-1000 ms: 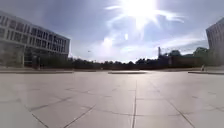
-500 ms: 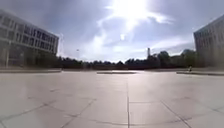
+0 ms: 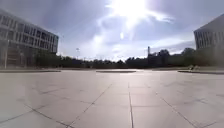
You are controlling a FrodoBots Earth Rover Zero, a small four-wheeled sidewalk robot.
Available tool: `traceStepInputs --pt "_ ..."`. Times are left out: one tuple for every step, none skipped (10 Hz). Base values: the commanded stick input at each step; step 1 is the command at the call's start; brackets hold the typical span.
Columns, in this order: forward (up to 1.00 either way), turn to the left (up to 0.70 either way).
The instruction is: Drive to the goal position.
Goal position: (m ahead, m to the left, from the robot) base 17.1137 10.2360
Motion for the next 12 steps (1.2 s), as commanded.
traceStepInputs --pt "0.5 0.0" --pt "0.5 0.0" --pt "0.5 0.0" --pt "0.5 0.0" --pt "0.5 0.0" --pt "0.5 0.0" --pt "0.5 0.0" --pt "0.5 0.0" --pt "0.5 0.0" --pt "0.5 0.0" --pt "0.5 0.0" --pt "0.5 0.0"
